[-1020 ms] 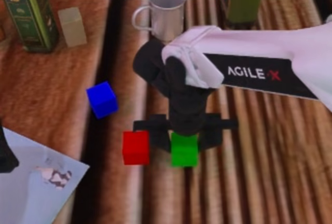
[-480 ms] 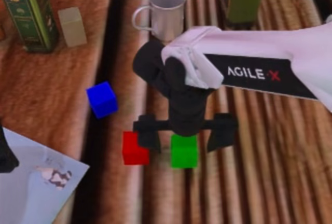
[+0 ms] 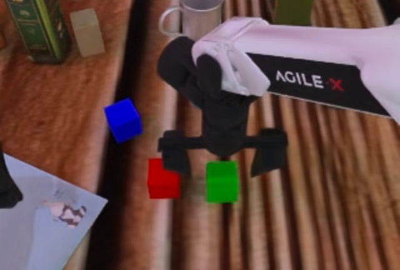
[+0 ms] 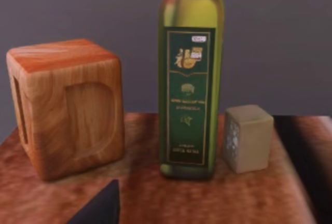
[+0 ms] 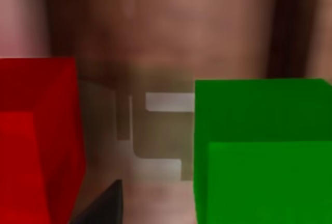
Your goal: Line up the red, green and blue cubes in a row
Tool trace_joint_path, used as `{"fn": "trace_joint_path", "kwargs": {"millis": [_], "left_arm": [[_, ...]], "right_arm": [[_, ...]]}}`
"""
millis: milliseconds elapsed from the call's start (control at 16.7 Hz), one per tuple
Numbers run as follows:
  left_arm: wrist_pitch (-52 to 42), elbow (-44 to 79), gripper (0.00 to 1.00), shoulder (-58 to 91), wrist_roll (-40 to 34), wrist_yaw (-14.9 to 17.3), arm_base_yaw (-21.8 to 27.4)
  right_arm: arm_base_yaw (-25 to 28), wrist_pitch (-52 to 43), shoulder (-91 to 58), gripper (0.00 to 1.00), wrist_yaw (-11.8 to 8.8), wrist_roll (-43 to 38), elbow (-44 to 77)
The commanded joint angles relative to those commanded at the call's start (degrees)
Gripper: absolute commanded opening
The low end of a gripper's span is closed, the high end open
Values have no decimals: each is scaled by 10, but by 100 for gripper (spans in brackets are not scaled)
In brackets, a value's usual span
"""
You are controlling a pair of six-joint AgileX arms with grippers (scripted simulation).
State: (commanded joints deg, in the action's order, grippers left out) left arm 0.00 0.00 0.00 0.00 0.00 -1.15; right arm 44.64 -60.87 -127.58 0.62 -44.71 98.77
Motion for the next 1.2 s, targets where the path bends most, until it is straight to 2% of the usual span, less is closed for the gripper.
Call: {"fn": "trace_joint_path", "kwargs": {"millis": [300, 660, 900, 1200], "left_arm": [[0, 0, 100, 0, 0, 0, 0], [-3, 5, 100, 5, 2, 0, 1], [-53, 79, 100, 80, 34, 2, 18], [-179, 281, 100, 302, 114, 2, 53]], "right_arm": [[3, -93, 25, 100, 0, 1, 65], [-2, -92, 31, 100, 2, 5, 63], [-33, -48, 113, 100, 28, 46, -3], [-114, 60, 345, 100, 70, 137, -176]]}}
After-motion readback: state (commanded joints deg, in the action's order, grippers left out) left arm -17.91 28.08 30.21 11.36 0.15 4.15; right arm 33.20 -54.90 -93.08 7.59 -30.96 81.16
